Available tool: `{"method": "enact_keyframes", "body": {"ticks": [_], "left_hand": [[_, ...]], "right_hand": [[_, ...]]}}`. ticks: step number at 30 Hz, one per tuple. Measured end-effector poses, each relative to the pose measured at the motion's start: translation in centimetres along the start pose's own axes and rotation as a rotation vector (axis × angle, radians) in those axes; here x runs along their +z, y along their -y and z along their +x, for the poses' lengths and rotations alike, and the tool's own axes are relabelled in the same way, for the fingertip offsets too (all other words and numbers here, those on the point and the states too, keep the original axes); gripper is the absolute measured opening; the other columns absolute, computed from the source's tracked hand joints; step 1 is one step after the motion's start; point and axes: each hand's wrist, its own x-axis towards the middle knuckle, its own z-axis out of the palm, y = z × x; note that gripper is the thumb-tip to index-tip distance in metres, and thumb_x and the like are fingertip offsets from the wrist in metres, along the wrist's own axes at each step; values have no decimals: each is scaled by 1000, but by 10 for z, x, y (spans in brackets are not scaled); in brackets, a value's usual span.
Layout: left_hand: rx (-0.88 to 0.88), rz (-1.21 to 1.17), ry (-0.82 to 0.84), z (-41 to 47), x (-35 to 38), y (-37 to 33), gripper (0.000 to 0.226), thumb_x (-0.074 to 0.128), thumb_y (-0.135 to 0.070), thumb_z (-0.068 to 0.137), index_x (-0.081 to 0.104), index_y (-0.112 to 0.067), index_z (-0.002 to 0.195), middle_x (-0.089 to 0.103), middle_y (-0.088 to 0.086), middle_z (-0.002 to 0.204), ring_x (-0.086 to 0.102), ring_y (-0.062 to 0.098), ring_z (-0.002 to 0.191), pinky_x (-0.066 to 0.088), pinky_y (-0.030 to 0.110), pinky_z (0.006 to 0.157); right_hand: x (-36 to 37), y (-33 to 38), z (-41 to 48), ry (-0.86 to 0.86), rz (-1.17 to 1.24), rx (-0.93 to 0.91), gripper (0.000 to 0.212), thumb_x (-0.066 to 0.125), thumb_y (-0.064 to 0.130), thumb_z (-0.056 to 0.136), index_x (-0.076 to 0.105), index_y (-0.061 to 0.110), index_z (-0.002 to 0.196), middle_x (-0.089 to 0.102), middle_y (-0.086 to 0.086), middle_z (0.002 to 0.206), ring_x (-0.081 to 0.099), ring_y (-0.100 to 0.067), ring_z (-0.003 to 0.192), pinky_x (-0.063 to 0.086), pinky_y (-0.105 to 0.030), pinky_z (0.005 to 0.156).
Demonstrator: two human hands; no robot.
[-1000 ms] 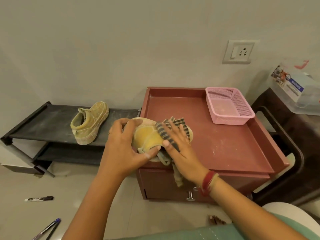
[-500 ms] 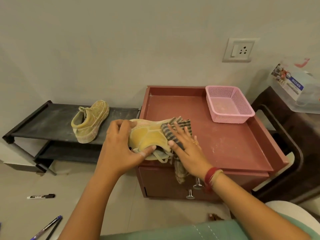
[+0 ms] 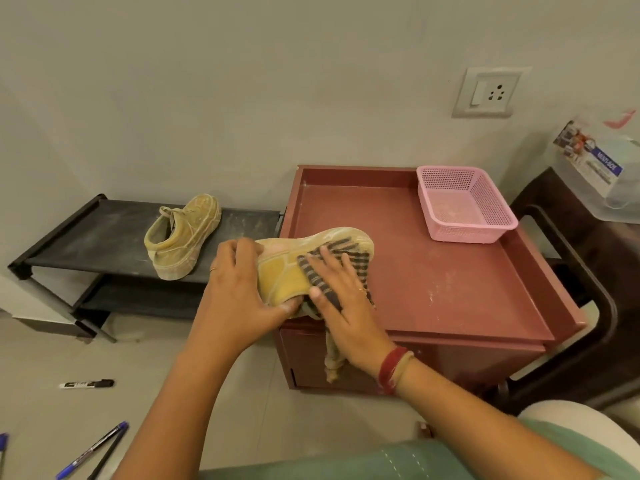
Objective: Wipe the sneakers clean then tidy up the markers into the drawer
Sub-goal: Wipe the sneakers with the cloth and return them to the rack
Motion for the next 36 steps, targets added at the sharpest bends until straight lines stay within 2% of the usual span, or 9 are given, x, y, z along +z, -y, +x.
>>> {"method": "enact_keyframes", "body": {"ticks": [4, 7, 10, 15, 19, 23, 26, 32, 36], "left_hand": [[55, 27, 93, 2, 2, -2, 76, 81, -41, 56, 42, -17, 116, 38, -2, 117, 46, 19, 102, 44, 29, 73], [84, 85, 73, 6, 4, -8, 77, 82, -46, 57, 47, -16, 119, 45, -1, 120, 50, 18, 101, 41, 26, 73], [117, 115, 90, 8, 10, -16, 78, 81, -47, 61, 50, -17, 126, 49, 1, 128, 52, 20, 111, 45, 31, 81], [120, 180, 187, 1, 18, -14, 104, 87, -45, 50, 37, -18, 136, 30, 8, 147, 29, 30, 137, 37, 42, 103], [139, 252, 118, 1, 28, -15, 90, 83, -40, 50, 43, -12, 126, 41, 15, 139, 32, 38, 136, 35, 54, 106], [119, 216, 103, 11, 25, -20, 85, 78, -45, 51, 49, -12, 123, 48, 11, 129, 47, 33, 121, 52, 46, 86], [95, 182, 92, 14, 11, -17, 89, 74, -54, 52, 48, -18, 129, 46, 1, 132, 48, 23, 116, 49, 36, 80], [28, 106, 146, 5, 6, -14, 90, 62, -61, 53, 43, -23, 132, 43, -5, 127, 50, 16, 107, 48, 29, 77], [28, 139, 159, 8, 2, -16, 97, 55, -67, 51, 42, -23, 137, 43, -3, 135, 50, 18, 114, 48, 32, 81]], "right_hand": [[-3, -4, -7, 162, -231, -240, 45, 30, 48, 96, 29, 44, 141, 14, 21, 155, -3, -5, 145, -1, -36, 118], [-1, -23, 3, 16, -157, -102, 42, 30, 50, 95, 27, 52, 137, 11, 23, 154, -3, -3, 144, 4, -44, 118], [2, -25, 10, -109, 71, 84, 38, 38, 46, 95, 36, 48, 133, 15, 23, 150, -1, 0, 142, 9, -33, 117], [-3, -17, 13, -55, 190, 144, 34, 42, 33, 97, 40, 42, 130, 18, 23, 146, -1, 1, 139, 7, -27, 114], [-2, -12, 11, -19, 241, 112, 32, 42, 35, 97, 38, 53, 124, 21, 20, 149, 0, 1, 140, 8, -27, 114], [-10, -14, 13, -177, 291, 106, 32, 43, 37, 96, 42, 47, 127, 29, 16, 148, 18, 0, 140, 20, -34, 117], [-28, -18, 21, -351, 265, 130, 32, 45, 28, 97, 43, 37, 128, 34, 19, 140, 24, 12, 131, 23, -38, 116], [-1, -2, 1, 78, -41, -97, 41, 30, 54, 93, 29, 55, 134, 16, 23, 153, -1, -3, 144, 4, -44, 118], [-15, -20, 13, 80, -144, -105, 43, 27, 58, 92, 25, 58, 134, 11, 23, 154, -4, -3, 144, 1, -52, 117]]}}
